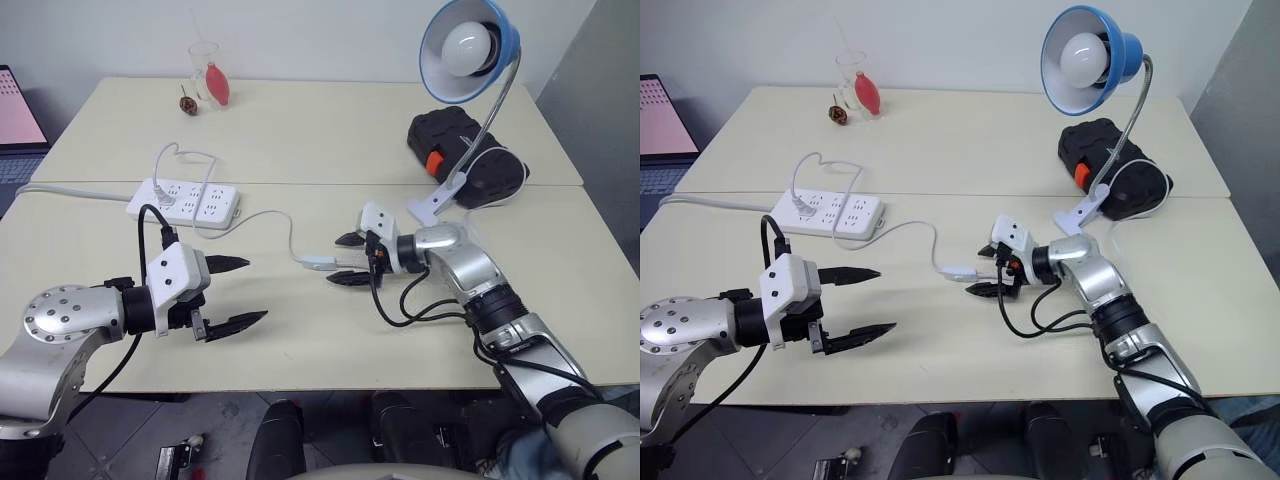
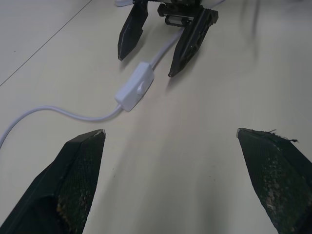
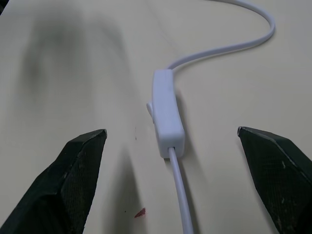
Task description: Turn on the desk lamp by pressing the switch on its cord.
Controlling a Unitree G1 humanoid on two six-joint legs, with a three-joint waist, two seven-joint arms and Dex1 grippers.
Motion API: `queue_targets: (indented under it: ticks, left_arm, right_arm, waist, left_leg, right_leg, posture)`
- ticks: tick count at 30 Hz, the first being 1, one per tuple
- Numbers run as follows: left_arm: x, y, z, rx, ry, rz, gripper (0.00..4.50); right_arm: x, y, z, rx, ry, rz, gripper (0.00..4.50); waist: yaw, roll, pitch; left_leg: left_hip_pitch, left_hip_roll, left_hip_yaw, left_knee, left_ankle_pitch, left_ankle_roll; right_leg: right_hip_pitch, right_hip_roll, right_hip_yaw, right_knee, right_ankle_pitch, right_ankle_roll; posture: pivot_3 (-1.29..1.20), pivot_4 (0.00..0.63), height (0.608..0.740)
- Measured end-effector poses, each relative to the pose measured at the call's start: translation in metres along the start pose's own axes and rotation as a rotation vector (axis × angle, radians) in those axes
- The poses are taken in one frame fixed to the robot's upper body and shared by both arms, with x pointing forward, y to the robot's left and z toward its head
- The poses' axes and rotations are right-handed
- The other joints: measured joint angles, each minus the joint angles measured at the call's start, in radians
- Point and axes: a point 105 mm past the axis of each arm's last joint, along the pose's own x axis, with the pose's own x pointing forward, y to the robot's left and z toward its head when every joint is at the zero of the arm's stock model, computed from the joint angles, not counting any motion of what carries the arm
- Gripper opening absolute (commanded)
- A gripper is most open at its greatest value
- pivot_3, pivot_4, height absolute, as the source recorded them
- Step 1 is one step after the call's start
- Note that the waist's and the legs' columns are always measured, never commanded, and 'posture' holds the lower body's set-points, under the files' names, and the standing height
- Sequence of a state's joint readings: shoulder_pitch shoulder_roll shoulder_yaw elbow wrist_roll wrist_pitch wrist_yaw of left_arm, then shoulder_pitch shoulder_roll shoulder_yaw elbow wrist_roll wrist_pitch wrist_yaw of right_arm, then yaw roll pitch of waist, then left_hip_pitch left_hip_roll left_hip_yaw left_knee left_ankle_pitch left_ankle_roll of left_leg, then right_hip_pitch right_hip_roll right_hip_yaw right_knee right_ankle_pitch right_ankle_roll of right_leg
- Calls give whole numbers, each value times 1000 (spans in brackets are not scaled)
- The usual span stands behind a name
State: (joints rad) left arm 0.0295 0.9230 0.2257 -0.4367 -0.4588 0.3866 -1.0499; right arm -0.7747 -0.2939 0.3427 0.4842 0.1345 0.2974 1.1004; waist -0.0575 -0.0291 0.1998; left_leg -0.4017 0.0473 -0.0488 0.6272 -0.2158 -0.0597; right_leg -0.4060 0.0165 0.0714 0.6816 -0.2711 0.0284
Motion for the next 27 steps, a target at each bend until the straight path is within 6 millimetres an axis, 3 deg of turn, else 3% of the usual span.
queue_targets:
  ticks: [11,16,21,27]
  left_arm:
    - [0,1,0,6,2,3,4500]
    - [0,2,1,9,2,7,4500]
    - [2,5,4,22,-3,18,4500]
    - [14,9,16,31,-27,-10,4500]
  right_arm:
    - [8,-3,-1,10,0,2,1762]
    - [7,-4,0,-46,2,0,432]
    - [-3,-1,3,-102,13,33,362]
    - [-32,22,20,-160,4,155,362]
  waist:
    - [0,0,0]
    - [0,0,0]
    - [2,0,0]
    - [4,0,0]
  left_leg:
    - [0,0,0,0,0,0]
    - [0,0,0,0,0,0]
    - [0,0,0,0,0,0]
    - [0,0,-1,0,0,0]
  right_leg:
    - [0,0,0,0,0,0]
    - [0,0,0,0,0,0]
    - [0,0,0,0,0,0]
    - [0,0,0,0,0,0]
  posture:
    - [0,150,740]
    - [0,150,740]
    - [0,150,740]
    - [0,150,740]
